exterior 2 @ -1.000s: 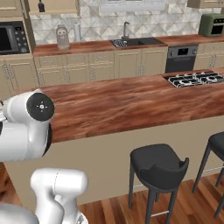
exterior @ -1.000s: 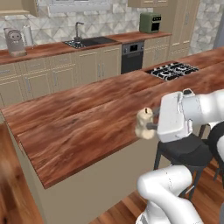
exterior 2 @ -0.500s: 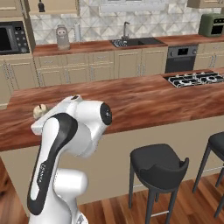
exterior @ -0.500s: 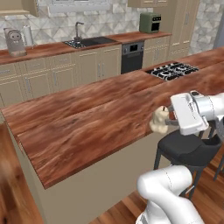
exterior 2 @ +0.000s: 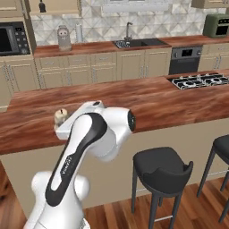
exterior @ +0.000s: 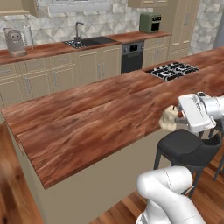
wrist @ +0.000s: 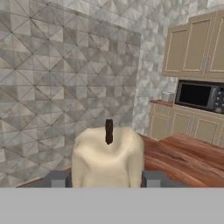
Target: Get the candle and the liquor from the cabinet and move them to the dining counter.
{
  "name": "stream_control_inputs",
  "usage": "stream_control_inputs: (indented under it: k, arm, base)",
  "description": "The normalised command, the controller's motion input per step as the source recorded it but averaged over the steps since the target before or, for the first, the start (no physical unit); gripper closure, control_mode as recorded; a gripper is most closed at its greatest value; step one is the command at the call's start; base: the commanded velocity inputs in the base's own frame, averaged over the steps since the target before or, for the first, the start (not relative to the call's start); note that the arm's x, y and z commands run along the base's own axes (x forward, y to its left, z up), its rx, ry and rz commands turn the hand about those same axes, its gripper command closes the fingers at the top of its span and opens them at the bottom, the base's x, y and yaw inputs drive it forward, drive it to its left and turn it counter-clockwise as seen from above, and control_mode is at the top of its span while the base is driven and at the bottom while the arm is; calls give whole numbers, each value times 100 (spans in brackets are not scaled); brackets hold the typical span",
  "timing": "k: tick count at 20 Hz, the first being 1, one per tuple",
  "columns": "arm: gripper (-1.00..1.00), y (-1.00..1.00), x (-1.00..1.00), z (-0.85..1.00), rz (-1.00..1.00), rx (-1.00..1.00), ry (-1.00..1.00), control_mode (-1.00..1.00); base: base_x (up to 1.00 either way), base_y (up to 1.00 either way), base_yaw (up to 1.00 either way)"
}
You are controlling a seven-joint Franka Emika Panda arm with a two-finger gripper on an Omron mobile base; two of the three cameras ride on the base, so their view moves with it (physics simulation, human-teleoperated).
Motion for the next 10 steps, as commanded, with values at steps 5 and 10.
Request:
stream_control_inputs:
  k: [5,10]
  arm:
    - [100,-45,60,-5,1,3,0,-100]
    - [100,-34,75,-1,0,0,0,-100]
  base:
    - [0,0,0]
    - [0,0,0]
